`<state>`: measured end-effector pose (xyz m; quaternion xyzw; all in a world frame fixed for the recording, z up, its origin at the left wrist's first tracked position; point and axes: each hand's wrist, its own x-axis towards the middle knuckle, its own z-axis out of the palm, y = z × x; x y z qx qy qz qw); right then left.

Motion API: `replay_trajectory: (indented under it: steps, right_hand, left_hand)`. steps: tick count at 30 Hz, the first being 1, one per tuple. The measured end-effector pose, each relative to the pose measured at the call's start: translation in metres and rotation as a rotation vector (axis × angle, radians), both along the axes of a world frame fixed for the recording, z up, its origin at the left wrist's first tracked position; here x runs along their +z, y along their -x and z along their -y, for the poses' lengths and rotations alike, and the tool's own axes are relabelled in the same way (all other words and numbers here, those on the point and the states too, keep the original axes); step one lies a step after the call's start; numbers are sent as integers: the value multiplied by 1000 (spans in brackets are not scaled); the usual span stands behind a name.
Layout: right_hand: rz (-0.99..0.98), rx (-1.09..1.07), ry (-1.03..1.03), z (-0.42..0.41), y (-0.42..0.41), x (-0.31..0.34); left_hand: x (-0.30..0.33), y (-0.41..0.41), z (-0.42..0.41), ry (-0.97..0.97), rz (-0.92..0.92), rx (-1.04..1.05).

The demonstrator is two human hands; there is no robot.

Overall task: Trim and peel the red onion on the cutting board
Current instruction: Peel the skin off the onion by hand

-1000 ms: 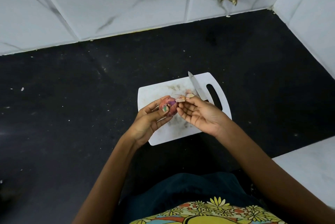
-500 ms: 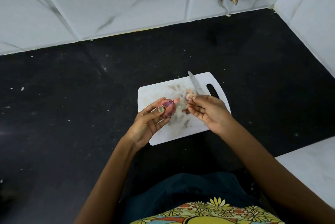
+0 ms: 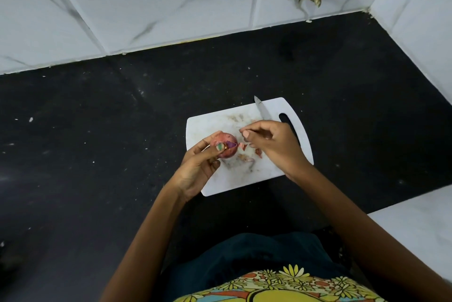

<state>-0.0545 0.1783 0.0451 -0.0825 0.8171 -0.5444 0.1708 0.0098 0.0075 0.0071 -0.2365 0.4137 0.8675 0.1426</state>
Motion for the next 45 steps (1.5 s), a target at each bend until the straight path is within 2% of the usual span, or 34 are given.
replay_trajectory:
  steps: [7,16,25,29,32,34,41,45]
  right_hand:
    - [-220,113,-134,11,-2,4]
    - [-228,139,-191,11,-4,10]
    - [-296,102,-225,14,-7,11]
    - [-158,7,-181,12,-3,3]
    - [187,-145,97,8,1,-4]
    - [315,-231,189,4,0,-11]
    - [120,-128,-163,-11,-6,-35]
    - [61,60,-348,-17,-5,-33]
  left_hand:
    - [8,1,-1,155,-42,-51]
    - [12,3,2,250,-30,-69]
    - [11,4,-2,235,-39,-78]
    - [7,1,-1,193,-45,-101]
    - [5,0,1,115,-57,-80]
    - [4,0,2,72,-64,-73]
    - [1,-2,5,55,-44,-71]
    - [-1,-3,6,73,-12,-71]
